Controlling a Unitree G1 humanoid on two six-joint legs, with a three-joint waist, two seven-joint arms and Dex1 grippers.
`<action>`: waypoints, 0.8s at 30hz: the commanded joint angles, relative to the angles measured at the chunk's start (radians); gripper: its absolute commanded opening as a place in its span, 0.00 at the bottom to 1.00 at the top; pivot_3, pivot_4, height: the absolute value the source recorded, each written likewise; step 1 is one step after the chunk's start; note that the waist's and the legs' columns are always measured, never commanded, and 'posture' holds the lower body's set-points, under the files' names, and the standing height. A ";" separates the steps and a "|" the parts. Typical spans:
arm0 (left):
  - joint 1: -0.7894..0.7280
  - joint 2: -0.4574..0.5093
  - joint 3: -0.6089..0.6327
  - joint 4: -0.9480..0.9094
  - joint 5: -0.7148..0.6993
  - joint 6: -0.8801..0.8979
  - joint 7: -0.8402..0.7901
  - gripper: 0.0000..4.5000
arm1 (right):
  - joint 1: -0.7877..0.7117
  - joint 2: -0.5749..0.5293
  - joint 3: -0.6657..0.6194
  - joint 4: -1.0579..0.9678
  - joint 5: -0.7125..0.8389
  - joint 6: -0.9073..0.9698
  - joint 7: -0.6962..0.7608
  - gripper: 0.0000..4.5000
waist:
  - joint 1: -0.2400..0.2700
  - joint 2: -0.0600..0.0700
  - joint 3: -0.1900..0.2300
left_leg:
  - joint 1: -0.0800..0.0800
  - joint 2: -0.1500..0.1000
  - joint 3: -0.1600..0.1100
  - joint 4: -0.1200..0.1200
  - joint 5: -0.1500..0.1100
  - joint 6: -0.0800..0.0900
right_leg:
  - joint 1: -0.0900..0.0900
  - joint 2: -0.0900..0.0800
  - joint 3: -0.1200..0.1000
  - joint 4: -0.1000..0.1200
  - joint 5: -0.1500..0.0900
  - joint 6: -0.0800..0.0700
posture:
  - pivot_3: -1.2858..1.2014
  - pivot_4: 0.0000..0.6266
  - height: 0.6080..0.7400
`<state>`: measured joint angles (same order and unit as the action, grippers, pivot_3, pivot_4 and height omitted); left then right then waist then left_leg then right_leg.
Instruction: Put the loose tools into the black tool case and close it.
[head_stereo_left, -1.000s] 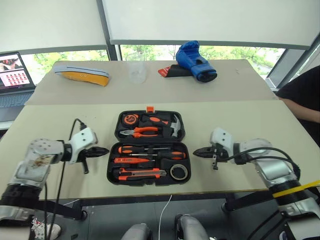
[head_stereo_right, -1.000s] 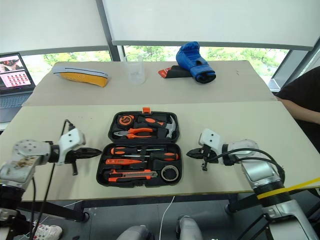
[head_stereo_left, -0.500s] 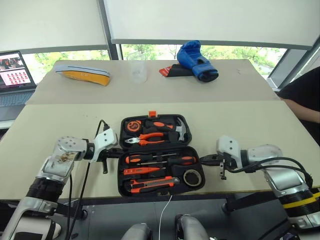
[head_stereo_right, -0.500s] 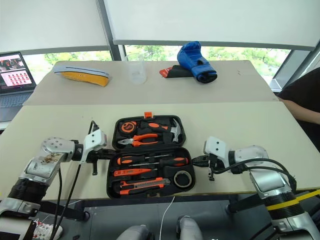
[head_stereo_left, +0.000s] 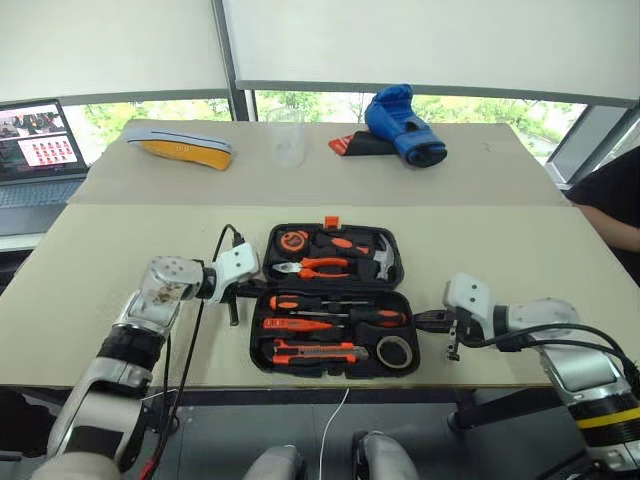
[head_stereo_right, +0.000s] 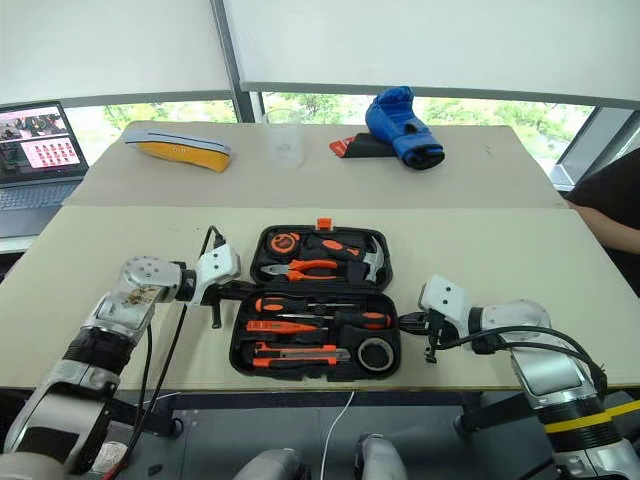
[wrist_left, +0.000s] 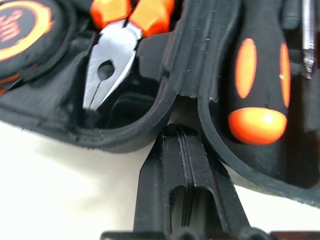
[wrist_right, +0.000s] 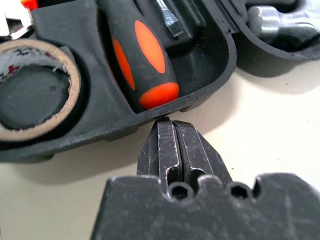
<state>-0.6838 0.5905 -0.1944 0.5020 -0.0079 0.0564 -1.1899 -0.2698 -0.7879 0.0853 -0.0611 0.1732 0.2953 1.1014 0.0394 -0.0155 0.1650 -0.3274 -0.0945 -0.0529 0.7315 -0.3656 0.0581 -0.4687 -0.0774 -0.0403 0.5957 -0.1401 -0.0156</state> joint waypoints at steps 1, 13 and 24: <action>-0.016 0.013 0.022 -0.032 -0.031 -0.029 -0.024 0.00 | -0.020 0.012 -0.006 -0.064 0.030 -0.004 0.002 0.01 | -0.003 0.000 0.000 | 0.000 0.000 0.000 0.000 0.000 0.000 | 0.000 0.000 0.000 0.000 0.000 0.000 | 0.52 0.24 0.93; 0.241 0.236 0.098 -0.374 -0.191 0.203 -0.178 0.00 | -0.013 -0.008 -0.021 -0.072 0.049 0.003 0.023 0.01 | -0.040 0.000 0.000 | -0.004 0.000 0.000 -0.001 0.000 0.000 | -0.006 0.001 0.000 0.000 0.000 -0.001 | 0.52 0.24 0.93; 0.262 0.208 0.085 -0.405 -0.154 0.224 -0.089 0.00 | -0.042 -0.047 -0.048 -0.044 0.050 0.040 0.007 0.01 | -0.028 0.000 0.000 | -0.004 0.000 0.000 -0.001 0.000 0.000 | -0.006 0.001 0.000 0.000 0.001 -0.002 | 0.52 0.24 0.93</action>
<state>-0.3990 0.7921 -0.1232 0.0978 -0.1596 0.3035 -1.2956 -0.2927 -0.8119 0.0877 -0.0836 0.2020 0.3145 1.1108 0.0109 -0.0154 0.1651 -0.3311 -0.0941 -0.0527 0.7305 -0.3656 0.0581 -0.4747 -0.0767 -0.0405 0.5956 -0.1391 -0.0173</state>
